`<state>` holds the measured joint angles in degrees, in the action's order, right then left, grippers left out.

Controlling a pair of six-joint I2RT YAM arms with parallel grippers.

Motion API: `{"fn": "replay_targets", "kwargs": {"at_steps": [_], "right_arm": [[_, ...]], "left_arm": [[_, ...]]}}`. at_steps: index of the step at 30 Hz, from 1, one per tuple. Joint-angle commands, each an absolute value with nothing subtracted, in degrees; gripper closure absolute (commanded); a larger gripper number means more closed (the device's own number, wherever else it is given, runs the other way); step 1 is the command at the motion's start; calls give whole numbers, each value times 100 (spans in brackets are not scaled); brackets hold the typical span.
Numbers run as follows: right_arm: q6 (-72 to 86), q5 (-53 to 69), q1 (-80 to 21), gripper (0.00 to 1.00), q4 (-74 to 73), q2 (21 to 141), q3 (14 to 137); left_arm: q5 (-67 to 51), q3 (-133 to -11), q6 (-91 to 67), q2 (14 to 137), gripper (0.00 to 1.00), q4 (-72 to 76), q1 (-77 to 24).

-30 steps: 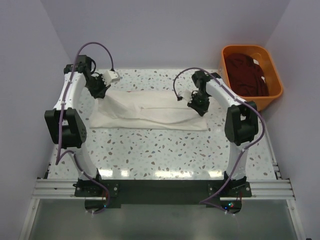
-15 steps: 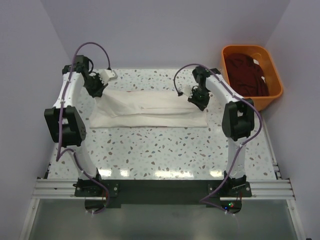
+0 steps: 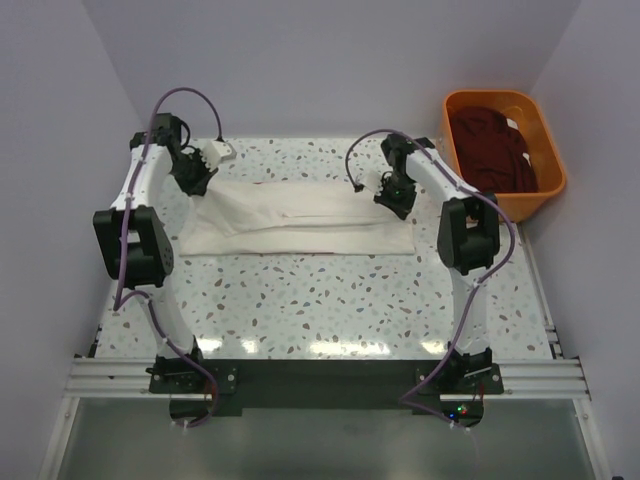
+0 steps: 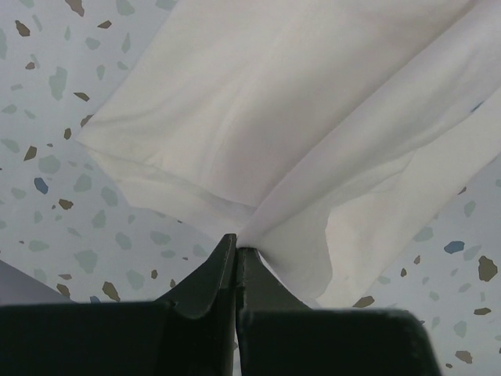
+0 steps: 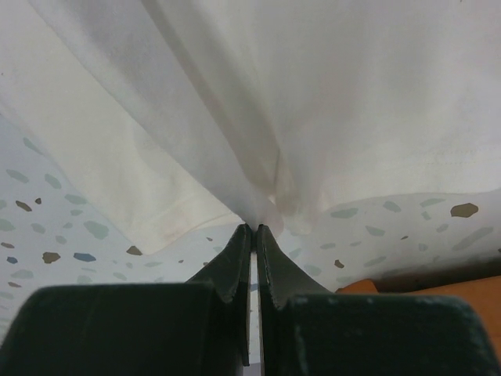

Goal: Fold and stack the t-shirts
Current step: Fold the tshirt

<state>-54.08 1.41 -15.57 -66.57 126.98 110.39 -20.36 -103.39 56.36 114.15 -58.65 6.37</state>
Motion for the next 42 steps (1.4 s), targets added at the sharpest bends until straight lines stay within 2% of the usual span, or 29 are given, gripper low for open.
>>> {"fn": "replay_targets", "kwargs": {"at_steps": [1,19,23,24,25,26,27,29,30,32,35,36,42], "right_arm": [[-5449,18,-1529,100,-6583,12744,11276],[-5449,-360,-1538,100,-6566,13078,11373],[-5248,-544,-1529,97,-6434,13148,11487],[-5125,-675,-1529,96,-6390,13140,11496],[-5072,-764,-1529,84,-6303,13131,11487],[-5002,-886,-1538,80,-6258,13096,11487],[-4836,-1018,-1521,77,-6153,13061,11496],[-4659,-1098,-1494,64,-6126,12964,11540],[-4467,-1133,-1477,53,-6126,12833,11540],[-4177,-1116,-1459,48,-6222,12675,11523],[-3816,-599,-1459,51,-6600,12314,11365],[-3727,-441,-1459,56,-6696,12226,11251],[-3270,439,-1564,74,-6803,11997,10460]], "left_arm": [[-1960,-10442,5546,11452,100,-5590,686],[-1916,-10573,5370,11900,100,-5406,677],[-1749,-10652,4854,12111,100,-5046,686],[-1740,-10722,4712,12155,95,-4984,686],[-1732,-10862,4554,12207,90,-4940,677],[-1740,-10942,4292,12278,88,-4913,703],[-1732,-11012,4159,12313,80,-4896,703],[-1608,-11066,3712,12253,70,-4721,834],[-1617,-11039,3552,12191,61,-4650,922],[-1722,-10908,3174,11972,54,-4571,1211],[-2319,-10513,3181,11594,53,-4963,1563],[-2407,-10346,3234,11471,53,-5044,1608],[-2733,-8518,3525,10609,55,-4782,1652]]}}
